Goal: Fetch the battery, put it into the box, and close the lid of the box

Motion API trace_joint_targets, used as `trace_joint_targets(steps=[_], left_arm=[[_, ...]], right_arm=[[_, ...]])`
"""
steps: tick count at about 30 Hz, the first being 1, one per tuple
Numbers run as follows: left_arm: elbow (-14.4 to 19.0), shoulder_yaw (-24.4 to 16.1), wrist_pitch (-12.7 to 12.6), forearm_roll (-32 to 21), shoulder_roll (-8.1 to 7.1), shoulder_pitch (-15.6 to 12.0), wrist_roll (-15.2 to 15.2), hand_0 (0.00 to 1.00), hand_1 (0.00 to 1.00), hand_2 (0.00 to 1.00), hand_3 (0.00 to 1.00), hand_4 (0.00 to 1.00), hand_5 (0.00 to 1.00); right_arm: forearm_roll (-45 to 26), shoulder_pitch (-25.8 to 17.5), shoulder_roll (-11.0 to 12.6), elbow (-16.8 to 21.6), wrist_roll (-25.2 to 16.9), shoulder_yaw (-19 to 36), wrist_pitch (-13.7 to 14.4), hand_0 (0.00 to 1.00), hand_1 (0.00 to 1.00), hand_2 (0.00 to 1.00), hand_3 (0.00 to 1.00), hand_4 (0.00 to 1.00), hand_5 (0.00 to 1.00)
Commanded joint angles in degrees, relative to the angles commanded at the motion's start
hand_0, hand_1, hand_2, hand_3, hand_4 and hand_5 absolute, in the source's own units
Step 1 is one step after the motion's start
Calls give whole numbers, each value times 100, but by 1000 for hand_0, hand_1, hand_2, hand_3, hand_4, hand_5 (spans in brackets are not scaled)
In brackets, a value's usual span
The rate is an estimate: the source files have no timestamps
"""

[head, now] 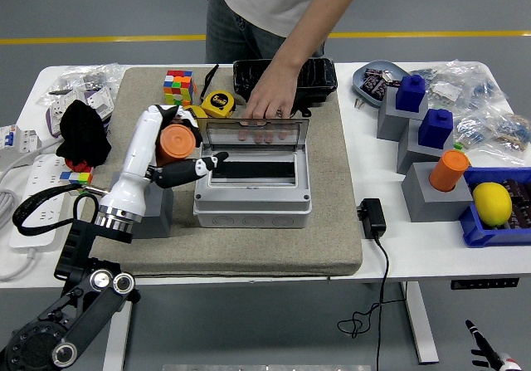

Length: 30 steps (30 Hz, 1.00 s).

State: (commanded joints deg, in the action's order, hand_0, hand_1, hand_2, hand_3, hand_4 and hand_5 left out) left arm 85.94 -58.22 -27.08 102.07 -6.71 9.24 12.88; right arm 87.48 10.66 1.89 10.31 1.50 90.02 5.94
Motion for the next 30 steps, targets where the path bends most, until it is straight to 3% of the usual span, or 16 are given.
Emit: trace_joint_targets(steps=[3,4,6,9,10,14,19,21,22,27,28,30], left_arm=[[-142,438,-53,74,25,225,-56,43,2,14,2,989,44],[-235,635,-72,48,46,344,-61,44,2,14,2,926,70],[-346,925,-82,8,74,468,-61,44,2,14,2,926,70],[-727,1402,-114,-147,194,795,-5,44,2,14,2,926,70],[-812,1496,-124,-185,228,866,12,46,2,12,2,887,122],[-1279,1815,-205,-432,421,1229,112,46,2,12,2,887,122],[-1903,1938,-285,-606,671,1547,223,50,2,11,2,910,150],[-2129,1913,-287,-608,671,1628,245,50,2,11,2,910,150],[-2235,1897,-289,-610,671,1664,256,53,2,12,2,925,217],[-2776,1779,-328,-601,671,1819,331,53,2,12,2,925,217],[-2877,1749,-337,-584,671,1847,344,57,2,14,2,961,319],[-3024,1699,-353,-535,671,1900,359,57,2,14,2,961,319]], right_arm=[[24,2,3,0,6,5,-1,995,880,807,802,998,998],[36,2,4,0,7,8,-1,995,880,807,803,998,998],[55,-1,4,0,11,18,-1,995,880,807,803,998,998],[68,6,1,0,14,7,-5,995,880,807,803,998,998],[64,9,2,0,13,-4,-6,996,880,807,803,998,998],[97,18,15,0,25,-4,-7,996,880,807,803,998,998],[113,19,26,0,36,-12,-8,997,880,807,803,998,998],[107,21,29,0,35,-21,-7,997,880,807,803,998,998],[107,22,29,0,35,-24,-7,997,881,807,802,998,998],[111,21,30,0,35,-27,-8,997,881,807,802,998,998],[117,21,30,0,36,-22,-9,996,881,807,803,998,998],[118,23,33,0,35,-22,-10,996,881,807,803,998,998]])
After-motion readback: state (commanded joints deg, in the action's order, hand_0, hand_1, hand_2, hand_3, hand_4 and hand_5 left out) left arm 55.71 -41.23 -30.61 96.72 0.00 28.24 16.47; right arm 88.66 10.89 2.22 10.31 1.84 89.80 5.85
